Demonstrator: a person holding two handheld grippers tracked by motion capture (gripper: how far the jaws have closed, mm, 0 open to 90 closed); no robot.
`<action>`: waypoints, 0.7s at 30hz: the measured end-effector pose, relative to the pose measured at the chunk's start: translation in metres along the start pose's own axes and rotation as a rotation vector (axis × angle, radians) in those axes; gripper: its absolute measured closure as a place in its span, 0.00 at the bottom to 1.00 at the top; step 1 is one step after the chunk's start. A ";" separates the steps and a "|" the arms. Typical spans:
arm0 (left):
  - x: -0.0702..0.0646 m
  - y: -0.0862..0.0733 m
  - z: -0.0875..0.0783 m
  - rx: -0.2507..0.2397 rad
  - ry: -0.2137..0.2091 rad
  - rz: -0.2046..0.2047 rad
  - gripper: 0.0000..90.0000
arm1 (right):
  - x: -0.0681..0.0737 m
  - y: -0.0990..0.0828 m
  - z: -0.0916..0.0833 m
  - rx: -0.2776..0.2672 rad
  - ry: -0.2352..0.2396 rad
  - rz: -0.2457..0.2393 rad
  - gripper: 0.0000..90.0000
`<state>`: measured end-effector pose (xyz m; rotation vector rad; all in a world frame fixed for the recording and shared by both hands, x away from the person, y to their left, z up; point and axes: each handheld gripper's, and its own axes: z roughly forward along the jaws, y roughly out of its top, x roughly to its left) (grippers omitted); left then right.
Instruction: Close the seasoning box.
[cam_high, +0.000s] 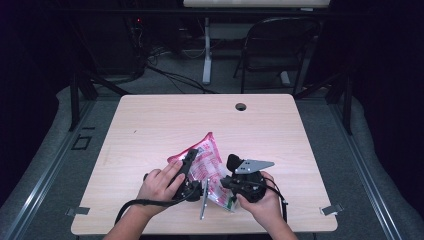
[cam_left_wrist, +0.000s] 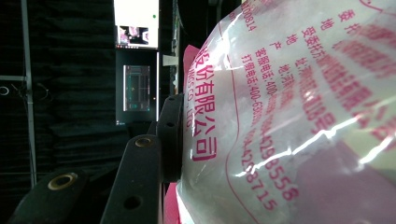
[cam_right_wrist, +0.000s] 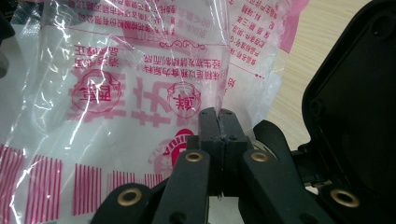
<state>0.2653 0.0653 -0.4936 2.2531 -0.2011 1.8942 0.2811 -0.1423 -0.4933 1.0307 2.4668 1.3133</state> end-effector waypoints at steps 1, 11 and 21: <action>0.000 0.000 0.000 0.000 0.000 0.000 0.72 | 0.000 0.000 0.000 0.000 0.000 0.000 1.00; 0.001 0.001 0.000 -0.004 0.008 0.003 0.72 | 0.000 0.000 0.000 -0.003 0.000 0.001 1.00; 0.002 0.001 0.000 -0.007 0.012 0.005 0.72 | 0.000 0.000 0.000 -0.003 0.001 0.000 1.00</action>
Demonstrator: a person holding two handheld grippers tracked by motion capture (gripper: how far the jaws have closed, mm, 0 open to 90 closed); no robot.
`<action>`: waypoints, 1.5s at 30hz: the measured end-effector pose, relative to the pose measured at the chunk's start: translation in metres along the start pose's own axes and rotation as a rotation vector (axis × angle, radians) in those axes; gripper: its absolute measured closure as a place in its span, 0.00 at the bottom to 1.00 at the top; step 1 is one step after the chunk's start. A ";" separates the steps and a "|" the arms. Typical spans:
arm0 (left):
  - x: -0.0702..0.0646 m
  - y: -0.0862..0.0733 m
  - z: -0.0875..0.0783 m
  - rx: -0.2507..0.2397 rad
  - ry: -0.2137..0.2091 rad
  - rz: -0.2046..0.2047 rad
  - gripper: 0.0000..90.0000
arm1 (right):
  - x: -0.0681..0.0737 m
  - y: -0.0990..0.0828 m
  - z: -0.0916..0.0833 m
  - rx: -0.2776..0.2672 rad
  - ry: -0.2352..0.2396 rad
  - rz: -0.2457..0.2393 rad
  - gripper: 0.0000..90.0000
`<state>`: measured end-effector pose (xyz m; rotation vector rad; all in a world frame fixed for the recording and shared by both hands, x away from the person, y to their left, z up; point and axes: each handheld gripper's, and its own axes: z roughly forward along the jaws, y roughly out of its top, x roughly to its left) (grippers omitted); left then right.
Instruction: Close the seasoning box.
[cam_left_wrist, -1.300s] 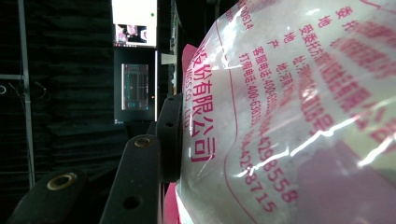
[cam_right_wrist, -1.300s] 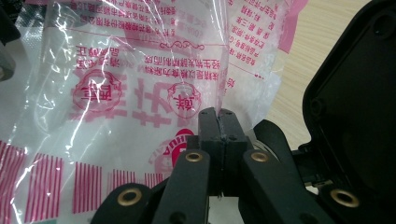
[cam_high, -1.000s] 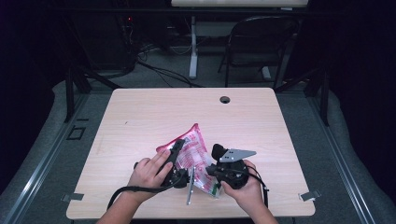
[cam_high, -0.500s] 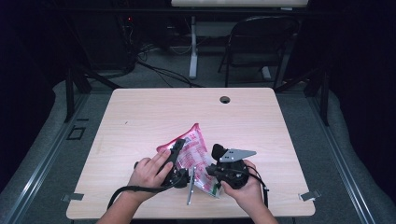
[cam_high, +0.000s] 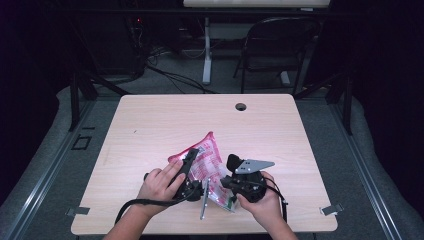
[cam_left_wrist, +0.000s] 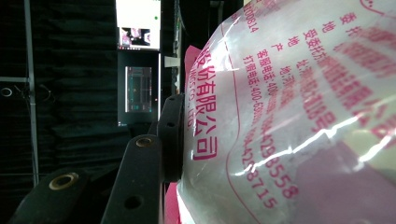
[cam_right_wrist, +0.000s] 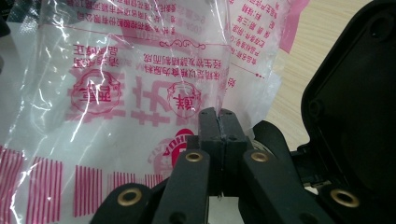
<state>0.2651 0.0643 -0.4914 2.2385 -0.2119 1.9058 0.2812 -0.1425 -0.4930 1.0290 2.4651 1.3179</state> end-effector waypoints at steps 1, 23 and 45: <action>0.000 0.000 0.000 0.000 0.000 0.000 0.72 | 0.000 0.000 0.000 0.000 0.000 0.000 1.00; 0.001 0.001 -0.001 0.003 -0.002 -0.007 0.72 | 0.000 0.000 0.000 -0.003 0.001 0.001 1.00; 0.002 0.001 -0.001 -0.009 0.016 0.002 0.73 | 0.001 0.000 0.000 -0.008 -0.001 0.006 1.00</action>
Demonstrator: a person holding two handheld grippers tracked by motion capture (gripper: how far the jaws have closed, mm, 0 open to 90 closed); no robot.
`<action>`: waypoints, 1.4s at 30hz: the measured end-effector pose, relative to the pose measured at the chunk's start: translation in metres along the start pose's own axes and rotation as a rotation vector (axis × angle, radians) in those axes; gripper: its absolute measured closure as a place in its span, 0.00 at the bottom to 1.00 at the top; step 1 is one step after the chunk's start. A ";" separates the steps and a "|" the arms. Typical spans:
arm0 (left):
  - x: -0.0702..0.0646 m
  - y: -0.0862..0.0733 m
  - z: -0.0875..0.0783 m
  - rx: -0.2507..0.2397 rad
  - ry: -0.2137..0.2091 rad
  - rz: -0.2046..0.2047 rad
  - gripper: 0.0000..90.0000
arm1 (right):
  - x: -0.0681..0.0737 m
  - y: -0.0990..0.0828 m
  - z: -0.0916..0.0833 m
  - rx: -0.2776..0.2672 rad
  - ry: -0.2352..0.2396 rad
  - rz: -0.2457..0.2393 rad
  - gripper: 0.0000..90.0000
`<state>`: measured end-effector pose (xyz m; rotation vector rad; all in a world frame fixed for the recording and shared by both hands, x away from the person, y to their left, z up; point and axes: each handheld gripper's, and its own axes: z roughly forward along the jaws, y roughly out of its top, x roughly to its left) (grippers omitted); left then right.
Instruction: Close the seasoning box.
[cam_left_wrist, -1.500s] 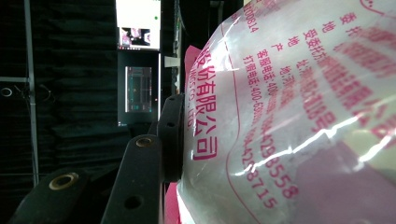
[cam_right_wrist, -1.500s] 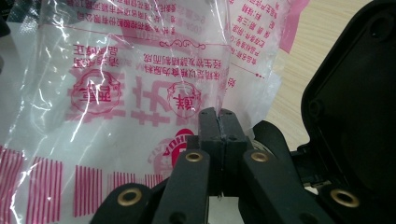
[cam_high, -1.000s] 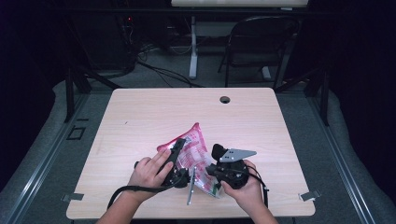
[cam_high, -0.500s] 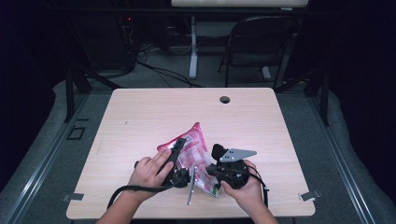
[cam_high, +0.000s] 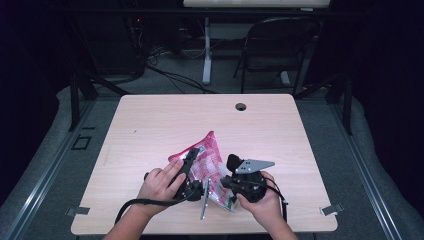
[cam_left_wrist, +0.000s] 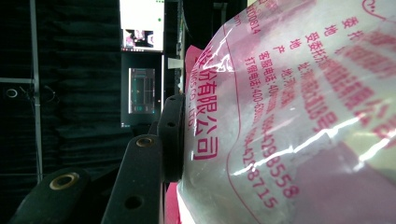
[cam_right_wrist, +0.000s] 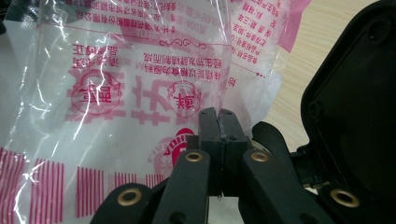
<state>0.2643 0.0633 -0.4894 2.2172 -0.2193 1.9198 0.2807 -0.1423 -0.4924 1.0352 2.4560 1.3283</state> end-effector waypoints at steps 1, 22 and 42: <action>0.000 0.000 0.000 0.003 -0.003 -0.003 0.73 | 0.000 0.000 0.000 0.000 0.000 0.000 1.00; 0.001 0.000 0.000 -0.001 0.000 -0.005 0.73 | 0.000 0.000 0.000 -0.002 0.000 0.000 1.00; 0.002 0.001 0.000 -0.006 0.008 0.000 0.73 | 0.000 0.000 -0.001 -0.003 -0.001 0.000 1.00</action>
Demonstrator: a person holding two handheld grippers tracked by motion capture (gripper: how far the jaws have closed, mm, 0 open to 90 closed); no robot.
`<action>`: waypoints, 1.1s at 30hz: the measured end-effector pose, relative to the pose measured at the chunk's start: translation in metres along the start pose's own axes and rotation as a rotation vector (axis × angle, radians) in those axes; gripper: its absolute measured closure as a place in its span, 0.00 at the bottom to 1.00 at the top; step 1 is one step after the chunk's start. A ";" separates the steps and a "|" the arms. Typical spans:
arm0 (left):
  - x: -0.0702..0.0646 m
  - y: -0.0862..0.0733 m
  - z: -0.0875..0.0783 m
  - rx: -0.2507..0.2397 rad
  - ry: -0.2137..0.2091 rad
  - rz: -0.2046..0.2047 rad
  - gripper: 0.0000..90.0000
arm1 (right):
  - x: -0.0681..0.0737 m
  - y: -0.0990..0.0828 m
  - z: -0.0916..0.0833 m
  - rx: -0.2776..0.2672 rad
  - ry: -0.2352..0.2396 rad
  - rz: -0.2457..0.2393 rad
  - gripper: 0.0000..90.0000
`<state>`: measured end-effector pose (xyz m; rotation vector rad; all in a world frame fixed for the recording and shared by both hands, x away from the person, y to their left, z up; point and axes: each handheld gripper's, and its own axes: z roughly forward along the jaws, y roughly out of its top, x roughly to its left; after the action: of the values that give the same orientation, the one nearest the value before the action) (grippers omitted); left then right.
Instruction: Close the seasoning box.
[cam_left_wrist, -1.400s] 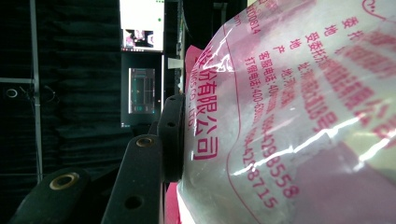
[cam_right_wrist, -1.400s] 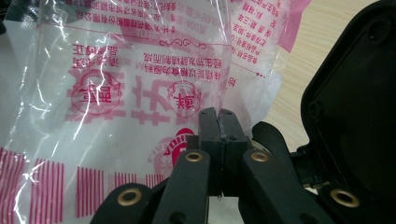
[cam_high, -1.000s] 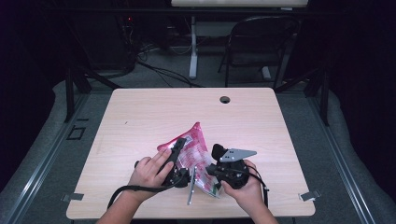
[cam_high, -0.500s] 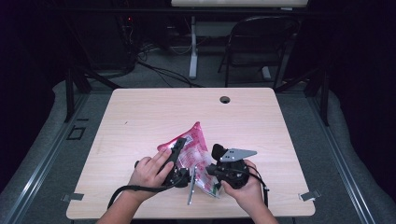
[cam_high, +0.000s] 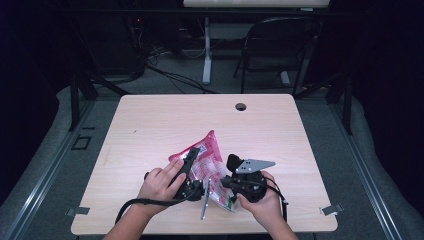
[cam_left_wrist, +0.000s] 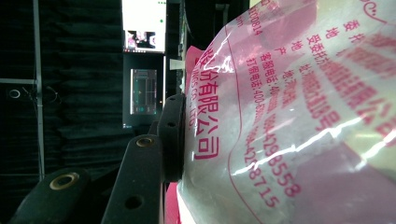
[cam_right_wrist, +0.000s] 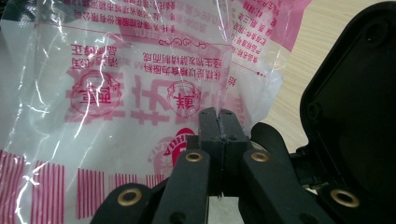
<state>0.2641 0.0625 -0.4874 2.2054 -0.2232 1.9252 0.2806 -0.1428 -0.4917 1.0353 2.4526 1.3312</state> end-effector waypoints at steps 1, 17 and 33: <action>0.000 0.000 0.000 -0.001 0.002 -0.001 0.73 | 0.000 0.000 0.000 0.001 0.002 -0.002 1.00; 0.001 0.002 -0.001 0.000 0.005 0.005 0.73 | -0.001 0.000 -0.001 0.003 -0.001 -0.004 1.00; 0.001 0.002 -0.002 0.007 -0.002 -0.003 0.73 | -0.001 0.000 -0.001 0.002 -0.003 -0.004 1.00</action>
<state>0.2618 0.0608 -0.4857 2.2109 -0.2142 1.9249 0.2810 -0.1437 -0.4914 1.0310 2.4537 1.3248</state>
